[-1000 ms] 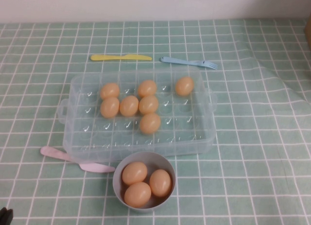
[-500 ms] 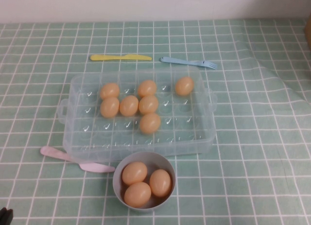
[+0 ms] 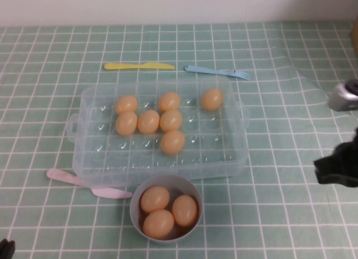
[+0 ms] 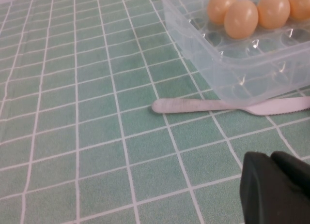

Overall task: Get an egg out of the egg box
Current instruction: Pick up the egg from the plastic box

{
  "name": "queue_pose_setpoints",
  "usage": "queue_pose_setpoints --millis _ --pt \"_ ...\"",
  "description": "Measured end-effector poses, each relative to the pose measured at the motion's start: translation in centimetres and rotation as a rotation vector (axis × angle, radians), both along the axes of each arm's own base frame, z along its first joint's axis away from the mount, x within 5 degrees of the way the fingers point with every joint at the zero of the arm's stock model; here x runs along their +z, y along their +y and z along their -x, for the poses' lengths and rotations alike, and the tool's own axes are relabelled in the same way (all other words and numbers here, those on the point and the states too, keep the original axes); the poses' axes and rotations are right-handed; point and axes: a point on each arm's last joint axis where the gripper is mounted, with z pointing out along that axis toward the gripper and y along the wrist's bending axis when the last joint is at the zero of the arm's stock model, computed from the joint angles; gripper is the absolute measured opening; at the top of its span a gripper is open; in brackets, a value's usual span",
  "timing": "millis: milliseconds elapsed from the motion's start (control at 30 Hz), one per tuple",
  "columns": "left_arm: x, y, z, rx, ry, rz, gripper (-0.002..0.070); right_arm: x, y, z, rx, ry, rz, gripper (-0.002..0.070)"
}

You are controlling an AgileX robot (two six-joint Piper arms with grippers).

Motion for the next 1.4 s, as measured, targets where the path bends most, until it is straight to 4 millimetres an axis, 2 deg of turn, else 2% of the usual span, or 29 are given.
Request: queue_pose_setpoints --millis 200,400,533,600,667,733,900,967,1033,1133,1400 --pt "0.0 0.0 0.0 0.000 0.000 0.000 -0.0004 1.0 6.7 -3.8 0.189 -0.007 0.029 -0.0018" --pt "0.0 0.0 0.0 0.000 0.000 0.000 -0.0004 0.2 13.2 -6.9 0.329 0.033 0.103 -0.0018" --pt "0.0 0.0 0.0 0.000 0.000 0.000 -0.0004 0.4 16.2 -9.0 0.368 0.034 0.103 -0.0009" --pt "0.0 0.0 0.0 0.000 0.000 0.000 -0.0004 0.2 17.4 -9.9 0.367 0.045 0.096 0.0018" --pt "0.0 0.0 0.0 0.000 -0.002 0.000 -0.0004 -0.2 18.4 -10.7 0.350 0.059 0.089 0.0064" --pt "0.0 0.0 0.0 0.000 -0.002 0.000 -0.0004 -0.3 19.4 -11.4 0.344 0.061 0.087 0.0155" --pt "0.0 0.0 0.0 0.000 -0.002 0.000 -0.0004 -1.8 21.5 -13.3 0.232 0.112 0.055 0.0444" --pt "0.0 0.0 0.0 0.000 -0.002 0.000 -0.0004 -2.5 21.9 -14.1 0.173 0.129 0.053 0.0514" --pt "0.0 0.0 0.0 0.000 -0.002 0.000 -0.0004 -3.1 22.2 -14.8 0.120 0.136 0.056 0.0551" --pt "0.0 0.0 0.0 0.000 -0.002 0.000 -0.0004 -3.6 22.5 -15.5 0.068 0.134 0.065 0.0570" --pt "0.0 0.0 0.0 0.000 -0.002 0.000 -0.0004 -5.4 23.0 -16.6 0.041 0.130 0.102 0.0575"
